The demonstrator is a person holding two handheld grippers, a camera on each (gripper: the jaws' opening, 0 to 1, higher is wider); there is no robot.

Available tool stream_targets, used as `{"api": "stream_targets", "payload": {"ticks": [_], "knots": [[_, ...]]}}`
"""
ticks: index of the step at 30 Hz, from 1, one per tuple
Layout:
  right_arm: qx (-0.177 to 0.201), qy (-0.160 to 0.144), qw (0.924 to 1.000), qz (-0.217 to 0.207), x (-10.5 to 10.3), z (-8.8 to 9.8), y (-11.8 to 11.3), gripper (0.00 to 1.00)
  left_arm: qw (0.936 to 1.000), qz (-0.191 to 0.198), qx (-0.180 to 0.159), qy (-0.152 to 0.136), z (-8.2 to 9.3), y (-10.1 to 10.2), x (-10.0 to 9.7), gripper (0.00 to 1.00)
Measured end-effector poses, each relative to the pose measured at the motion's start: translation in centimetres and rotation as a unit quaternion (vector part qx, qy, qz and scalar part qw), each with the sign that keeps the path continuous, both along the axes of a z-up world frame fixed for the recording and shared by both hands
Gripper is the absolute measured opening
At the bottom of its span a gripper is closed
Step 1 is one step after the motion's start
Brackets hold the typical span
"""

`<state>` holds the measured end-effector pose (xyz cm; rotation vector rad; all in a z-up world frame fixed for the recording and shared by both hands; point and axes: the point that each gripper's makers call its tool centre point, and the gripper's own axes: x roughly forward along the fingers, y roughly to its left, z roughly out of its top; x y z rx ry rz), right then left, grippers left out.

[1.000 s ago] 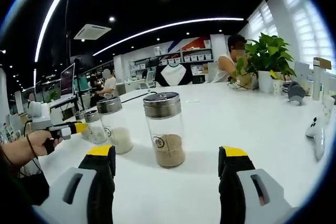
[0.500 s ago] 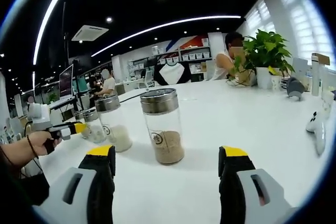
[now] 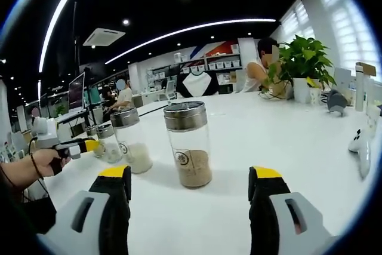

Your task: Rotate the seasoning bottle until the label or dispensing opening points toward the visible target arrow and the bottle remains upright within the marked orientation range

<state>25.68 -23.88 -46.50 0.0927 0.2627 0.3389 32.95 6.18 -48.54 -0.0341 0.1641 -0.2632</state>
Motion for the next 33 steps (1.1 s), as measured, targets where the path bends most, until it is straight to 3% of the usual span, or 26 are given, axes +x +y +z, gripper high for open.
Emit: {"api": "stream_targets", "payload": {"ticks": [6,12,15,19,27,31,33], "knots": [[-0.003,-0.003,1.0,0.002,-0.1,0.1,0.4,0.82,0.9998,0.002,0.02,-0.006,0.4,0.5,-2.1,0.41],[-0.01,-0.011,0.9999,0.004,-0.2,-0.1,1.0,0.82,0.9995,0.026,0.006,-0.015,1.7,2.7,-3.9,0.45],[0.004,-0.014,0.9999,-0.001,-0.3,0.1,1.1,0.82,0.9992,0.035,0.002,-0.021,2.3,3.4,-5.0,0.46],[0.014,-0.015,0.9998,-0.005,-0.5,0.1,1.5,0.82,0.9989,0.037,0.007,-0.026,2.8,3.6,-6.1,0.48],[-0.005,-0.024,0.9995,-0.021,-0.9,0.0,2.3,0.82,0.9986,0.036,0.003,-0.039,3.8,2.9,-7.5,0.57],[-0.013,-0.027,0.9993,-0.024,-1.1,-0.3,2.7,0.83,0.9983,0.04,0.002,-0.042,4.6,2.6,-8.0,0.66],[-0.012,-0.026,0.9994,-0.02,-1.2,-0.3,3.0,0.83,0.9975,0.046,0.027,-0.048,5.0,2.8,-8.2,0.69]]}}
